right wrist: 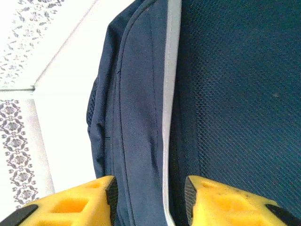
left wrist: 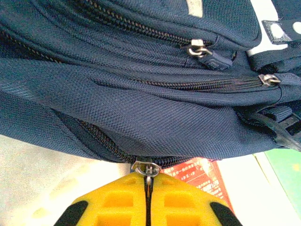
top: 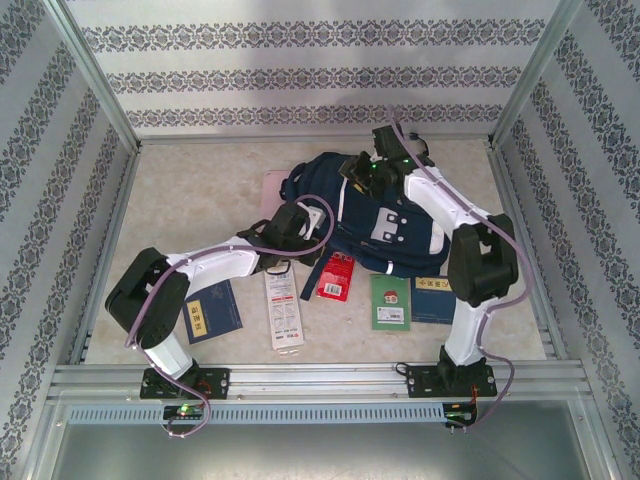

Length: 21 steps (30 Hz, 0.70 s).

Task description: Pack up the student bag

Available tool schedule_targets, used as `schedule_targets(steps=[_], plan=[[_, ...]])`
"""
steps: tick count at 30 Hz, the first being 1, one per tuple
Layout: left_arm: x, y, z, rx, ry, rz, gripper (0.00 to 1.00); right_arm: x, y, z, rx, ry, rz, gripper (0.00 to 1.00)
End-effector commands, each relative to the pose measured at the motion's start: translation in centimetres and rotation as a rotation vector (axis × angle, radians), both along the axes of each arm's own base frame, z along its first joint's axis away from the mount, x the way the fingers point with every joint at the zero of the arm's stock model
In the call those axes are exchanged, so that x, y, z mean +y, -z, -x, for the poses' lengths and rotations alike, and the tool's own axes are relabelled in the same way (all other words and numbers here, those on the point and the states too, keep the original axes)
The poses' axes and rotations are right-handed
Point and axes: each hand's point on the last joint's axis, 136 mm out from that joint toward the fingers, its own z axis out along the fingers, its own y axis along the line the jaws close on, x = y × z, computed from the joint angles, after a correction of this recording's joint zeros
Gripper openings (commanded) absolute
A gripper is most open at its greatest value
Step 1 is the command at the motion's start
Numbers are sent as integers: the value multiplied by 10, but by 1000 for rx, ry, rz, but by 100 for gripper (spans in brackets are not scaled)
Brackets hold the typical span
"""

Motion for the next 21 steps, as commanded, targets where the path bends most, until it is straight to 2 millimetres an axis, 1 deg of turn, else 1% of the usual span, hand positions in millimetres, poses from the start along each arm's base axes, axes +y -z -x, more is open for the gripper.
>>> schedule_targets(steps=[1, 4, 6, 7, 8, 10, 12, 13, 14, 16, 18, 19, 21], plan=[[4, -13, 4, -7, 8, 26, 0, -23, -16, 27, -14, -3, 96, 51], [1, -22, 7, -6, 13, 57, 0, -26, -26, 56, -20, -2, 59, 52], [-2, -30, 10, -9, 25, 84, 0, -26, -25, 80, -8, 6, 34, 51], [-3, -35, 12, -9, 30, 101, 0, -28, -19, 94, 23, 24, 19, 50], [-4, -39, 14, -8, 35, 115, 0, -29, -15, 105, 43, 43, -2, 50], [-6, -48, 17, -12, 38, 153, 0, -32, 3, 134, 123, 126, -61, 43], [-8, -55, 20, -17, 39, 185, 0, -29, 19, 160, 192, 209, -161, 38], [-10, -58, 22, -20, 45, 193, 0, -25, 23, 171, 202, 235, -210, 37], [-12, -60, 24, -21, 51, 198, 0, -23, 24, 180, 208, 260, -232, 38], [-16, -65, 28, -27, 68, 206, 0, -19, 27, 196, 218, 305, -263, 45], [-21, -69, 31, -36, 81, 212, 0, -14, 27, 203, 217, 319, -292, 50], [-23, -69, 32, -36, 84, 212, 0, -12, 29, 207, 228, 331, -298, 56], [-26, -70, 34, -37, 89, 217, 0, -10, 33, 210, 241, 343, -303, 63]])
